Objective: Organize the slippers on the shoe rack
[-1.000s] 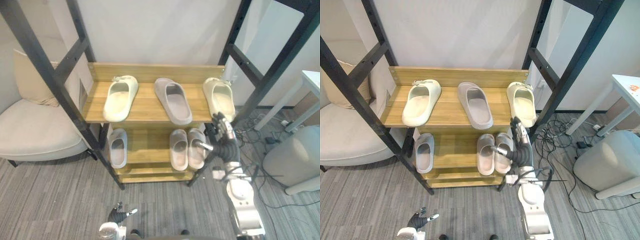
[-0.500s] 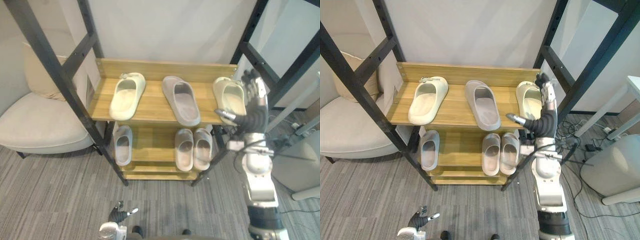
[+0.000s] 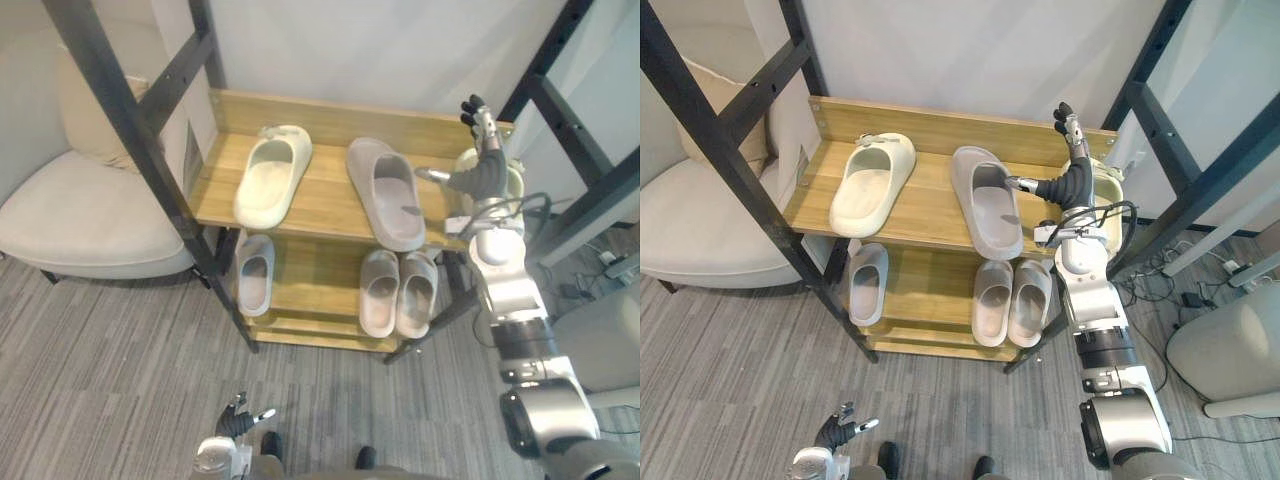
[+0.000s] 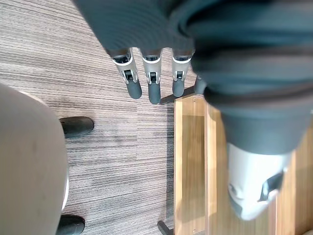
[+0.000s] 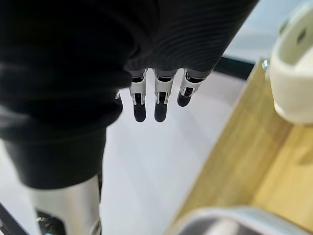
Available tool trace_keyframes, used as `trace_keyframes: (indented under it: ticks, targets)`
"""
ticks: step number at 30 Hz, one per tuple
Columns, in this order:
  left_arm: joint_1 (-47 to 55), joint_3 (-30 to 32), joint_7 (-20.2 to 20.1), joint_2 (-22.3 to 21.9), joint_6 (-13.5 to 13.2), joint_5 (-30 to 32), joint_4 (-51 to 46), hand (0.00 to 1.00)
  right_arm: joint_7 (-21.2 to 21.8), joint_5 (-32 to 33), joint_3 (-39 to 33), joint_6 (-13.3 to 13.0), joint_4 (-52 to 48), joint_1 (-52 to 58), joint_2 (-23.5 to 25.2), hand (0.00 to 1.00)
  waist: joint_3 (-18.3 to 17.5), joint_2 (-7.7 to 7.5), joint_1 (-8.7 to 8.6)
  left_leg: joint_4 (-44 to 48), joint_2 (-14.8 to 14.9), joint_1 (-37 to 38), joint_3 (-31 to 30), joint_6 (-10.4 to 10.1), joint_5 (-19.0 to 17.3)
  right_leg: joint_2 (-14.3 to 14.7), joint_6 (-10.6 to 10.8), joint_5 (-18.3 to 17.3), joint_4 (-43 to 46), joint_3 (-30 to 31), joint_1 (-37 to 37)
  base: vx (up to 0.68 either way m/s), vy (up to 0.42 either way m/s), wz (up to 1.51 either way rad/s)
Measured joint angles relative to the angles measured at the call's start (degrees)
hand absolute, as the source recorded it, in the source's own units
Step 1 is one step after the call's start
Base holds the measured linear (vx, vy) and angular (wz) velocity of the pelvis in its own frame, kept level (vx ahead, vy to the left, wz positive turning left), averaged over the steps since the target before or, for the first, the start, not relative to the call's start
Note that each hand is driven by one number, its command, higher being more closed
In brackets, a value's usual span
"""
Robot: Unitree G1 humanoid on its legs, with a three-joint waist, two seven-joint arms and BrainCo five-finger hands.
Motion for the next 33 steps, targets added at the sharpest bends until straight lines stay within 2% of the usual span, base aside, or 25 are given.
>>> trace_keyframes:
  ticks: [7, 16, 17, 24, 33]
  targets:
    - [-0.3, 0.0, 0.1, 0.1, -1.1, -0.4, -2.1, 0.00, 1.5, -0.2, 1.9, 1.4, 7.6, -5.3, 0.0, 0.00, 2.8, -0.41, 1.29, -0.1, 0.0, -0.3, -0.1, 0.1, 0.1, 0.0, -0.7, 0.6, 0.0, -0.4, 0.1, 0.00, -0.001, 0.01]
    - [-0.7, 0.0, 0.1, 0.5, -1.3, -2.4, -3.1, 0.00, 2.4, -0.6, 3.6, 2.2, 16.1, -11.9, 0.0, 0.00, 5.3, -0.74, 1.80, -0.2, 0.0, -0.4, -0.3, 0.3, 0.3, 0.0, -0.8, 0.9, 0.0, -0.9, 0.0, 0.00, 0.000, 0.00]
    - [-1.1, -0.1, 0.1, 0.6, -1.3, -2.4, -3.1, 0.00, 2.4, -0.8, 3.7, 2.3, 17.1, -13.4, -0.1, 1.00, 5.8, -0.90, 1.86, -0.4, 0.0, -0.6, -0.2, 0.3, 0.6, 0.0, -0.8, 1.0, 0.0, -1.0, -0.3, -0.03, -0.001, -0.01]
    - [-2.2, -0.1, 0.1, 1.0, -1.4, -3.9, -3.1, 0.00, 3.0, -1.5, 4.6, 2.5, 20.5, -19.2, -1.3, 1.00, 7.8, -1.39, 2.28, -1.9, -0.1, -2.0, -1.0, 0.5, 2.5, 0.0, -1.1, 1.9, 0.0, -2.5, -1.9, -0.05, -0.001, 0.05]
    - [-2.3, -0.1, 0.2, 1.1, -1.3, -4.6, -3.1, 0.00, 3.1, 0.8, 6.5, 1.8, 20.0, -19.9, -1.7, 1.00, 7.9, -1.41, 2.51, -1.9, -0.1, -2.2, -1.4, 0.4, 2.6, 0.1, -1.1, 1.8, 0.0, -3.0, -1.9, -0.01, -0.002, 0.04]
